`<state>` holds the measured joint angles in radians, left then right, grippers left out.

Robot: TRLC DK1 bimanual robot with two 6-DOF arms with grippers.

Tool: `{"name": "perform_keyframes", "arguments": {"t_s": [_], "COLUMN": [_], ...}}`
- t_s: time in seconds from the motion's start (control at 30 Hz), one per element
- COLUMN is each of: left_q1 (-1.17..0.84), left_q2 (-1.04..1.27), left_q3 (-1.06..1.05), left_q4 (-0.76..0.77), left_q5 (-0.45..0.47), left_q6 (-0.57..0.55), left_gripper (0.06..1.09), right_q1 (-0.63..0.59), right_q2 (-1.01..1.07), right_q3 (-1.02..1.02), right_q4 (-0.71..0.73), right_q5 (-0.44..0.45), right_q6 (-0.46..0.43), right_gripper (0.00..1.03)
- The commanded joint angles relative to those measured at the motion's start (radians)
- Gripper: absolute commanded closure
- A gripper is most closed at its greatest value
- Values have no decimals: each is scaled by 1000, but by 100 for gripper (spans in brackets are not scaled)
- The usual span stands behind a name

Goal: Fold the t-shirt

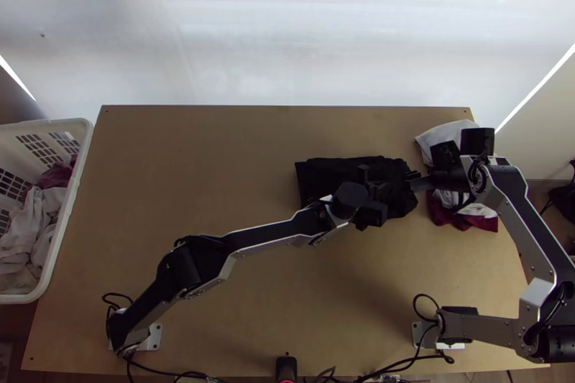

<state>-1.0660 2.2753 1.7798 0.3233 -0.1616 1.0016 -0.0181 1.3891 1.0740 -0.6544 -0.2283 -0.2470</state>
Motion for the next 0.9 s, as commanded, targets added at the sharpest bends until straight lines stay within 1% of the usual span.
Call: {"name": "perform_keyframes", "arguments": {"t_s": [0.0, 0.13, 0.17, 0.33, 0.37, 0.4, 0.47, 0.53, 0.57, 0.6, 0.63, 0.87], "left_q1": [-9, -32, -35, -60, -65, -68, -68, -72, -74, -74, -74, -61], "left_q2": [33, 99, 116, 179, 190, 201, 213, 214, 213, 210, 208, 181], "left_q3": [36, 122, 150, 256, 268, 280, 299, 299, 297, 294, 294, 297], "left_q4": [-23, -36, -40, -101, -101, -101, -125, -132, -141, -147, -148, -147], "left_q5": [7, 5, 5, 5, 5, 5, 4, -4, -9, -9, -13, -35], "left_q6": [-44, -49, -50, -74, -74, -74, -80, -93, -97, -100, -101, -103], "left_gripper": [102, 102, 99, 99, 98, 88, 57, 28, 23, 12, 10, 10], "right_q1": [-6, -29, -34, -65, -71, -75, -80, -80, -82, -86, -91, -108], "right_q2": [-2, -5, -10, -29, -30, -33, -36, -41, -42, -42, -44, -44], "right_q3": [9, 12, 12, 12, 12, 10, 4, 0, -2, -2, -2, 14], "right_q4": [-2, -16, -22, -40, -42, -45, -45, -45, -45, -45, -45, -45], "right_q5": [0, 0, 0, -3, -6, -8, -13, -13, -13, -14, -14, -20], "right_q6": [0, -5, -9, -28, -32, -37, -38, -40, -40, -41, -41, -43], "right_gripper": [5, 5, 5, 5, 5, 5, 5, 5, 5, 5, 5, 5]}}
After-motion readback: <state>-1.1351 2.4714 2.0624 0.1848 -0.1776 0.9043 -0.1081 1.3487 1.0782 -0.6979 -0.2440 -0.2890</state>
